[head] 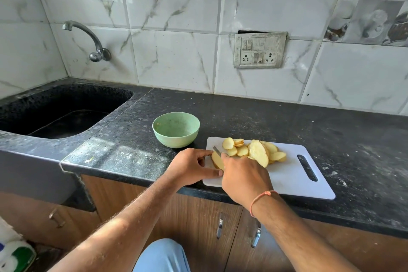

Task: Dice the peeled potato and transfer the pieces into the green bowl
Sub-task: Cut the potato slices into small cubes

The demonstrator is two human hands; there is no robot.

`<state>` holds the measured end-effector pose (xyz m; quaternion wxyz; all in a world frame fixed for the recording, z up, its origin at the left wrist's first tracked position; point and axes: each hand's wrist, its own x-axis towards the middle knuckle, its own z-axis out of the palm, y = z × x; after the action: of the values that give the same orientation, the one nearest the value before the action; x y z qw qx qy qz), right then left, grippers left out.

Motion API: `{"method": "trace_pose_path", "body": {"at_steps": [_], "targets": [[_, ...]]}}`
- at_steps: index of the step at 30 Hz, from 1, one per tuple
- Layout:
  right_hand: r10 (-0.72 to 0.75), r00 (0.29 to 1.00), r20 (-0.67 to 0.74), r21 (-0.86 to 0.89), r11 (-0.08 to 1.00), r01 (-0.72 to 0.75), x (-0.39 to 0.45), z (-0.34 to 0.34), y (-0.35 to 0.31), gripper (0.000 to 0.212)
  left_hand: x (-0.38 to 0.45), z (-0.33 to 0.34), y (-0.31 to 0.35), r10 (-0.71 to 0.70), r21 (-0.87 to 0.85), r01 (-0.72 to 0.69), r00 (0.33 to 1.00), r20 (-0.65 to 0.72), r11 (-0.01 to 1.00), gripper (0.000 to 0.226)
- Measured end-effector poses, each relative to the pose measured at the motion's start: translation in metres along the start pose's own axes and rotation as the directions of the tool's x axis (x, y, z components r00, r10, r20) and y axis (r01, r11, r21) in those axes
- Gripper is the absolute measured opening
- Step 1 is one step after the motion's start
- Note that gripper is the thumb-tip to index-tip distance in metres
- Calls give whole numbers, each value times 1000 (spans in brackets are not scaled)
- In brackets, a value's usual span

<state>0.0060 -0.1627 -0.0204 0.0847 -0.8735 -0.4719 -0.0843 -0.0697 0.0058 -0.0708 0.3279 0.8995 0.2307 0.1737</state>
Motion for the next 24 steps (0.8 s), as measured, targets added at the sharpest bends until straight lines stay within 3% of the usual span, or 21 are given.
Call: {"method": "trace_pose_path", "body": {"at_steps": [5, 11, 17, 24], "targets": [[11, 1000, -6, -59, 998, -11, 8, 8, -6, 33, 1, 0, -2, 3, -18, -3, 1000, 8, 1000, 59], [12, 998, -68, -5, 1000, -13, 6, 8, 1, 40, 1, 0, -2, 13, 7, -13, 1000, 0, 1000, 68], [-1, 998, -60, 11, 1000, 1, 5, 9, 1, 30, 1, 0, 0, 7, 34, -7, 1000, 1, 999, 73], [-9, 1000, 3, -26, 1000, 9, 8, 10, -2, 33, 0, -1, 2, -20, 7, 20, 1000, 20, 1000, 63]]}}
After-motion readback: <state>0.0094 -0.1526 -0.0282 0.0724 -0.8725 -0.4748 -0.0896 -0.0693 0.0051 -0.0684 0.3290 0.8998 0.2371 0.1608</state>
